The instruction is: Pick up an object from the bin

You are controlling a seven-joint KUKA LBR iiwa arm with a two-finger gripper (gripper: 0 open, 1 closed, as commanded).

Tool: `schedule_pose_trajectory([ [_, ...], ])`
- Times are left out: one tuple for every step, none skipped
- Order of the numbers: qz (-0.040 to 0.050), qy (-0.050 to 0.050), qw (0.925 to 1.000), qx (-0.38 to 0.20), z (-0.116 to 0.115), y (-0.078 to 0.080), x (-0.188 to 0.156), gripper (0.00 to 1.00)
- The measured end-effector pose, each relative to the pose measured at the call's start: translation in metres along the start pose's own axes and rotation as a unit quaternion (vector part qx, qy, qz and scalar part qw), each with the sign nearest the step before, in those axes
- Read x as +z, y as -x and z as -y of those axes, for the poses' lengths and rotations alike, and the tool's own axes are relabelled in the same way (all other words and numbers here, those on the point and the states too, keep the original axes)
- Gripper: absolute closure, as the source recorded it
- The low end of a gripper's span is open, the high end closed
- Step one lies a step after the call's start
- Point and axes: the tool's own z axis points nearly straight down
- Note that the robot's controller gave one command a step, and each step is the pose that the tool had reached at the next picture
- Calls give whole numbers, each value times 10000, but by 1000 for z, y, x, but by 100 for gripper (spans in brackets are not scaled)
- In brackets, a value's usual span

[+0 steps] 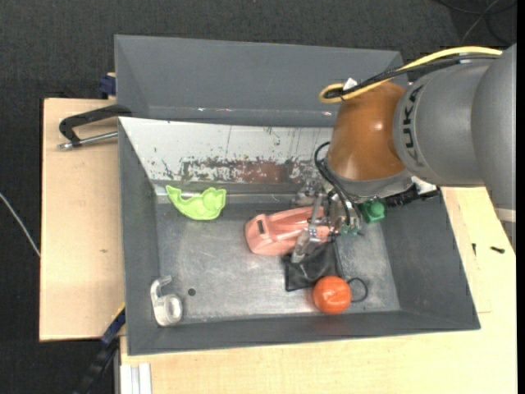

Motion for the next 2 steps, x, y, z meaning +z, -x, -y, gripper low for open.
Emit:
schedule_pose_trajectory([
  [2, 0, 10000, 2, 0, 0, 0, 100],
  [80, -41, 10000, 14, 6, -6, -39, 100],
])
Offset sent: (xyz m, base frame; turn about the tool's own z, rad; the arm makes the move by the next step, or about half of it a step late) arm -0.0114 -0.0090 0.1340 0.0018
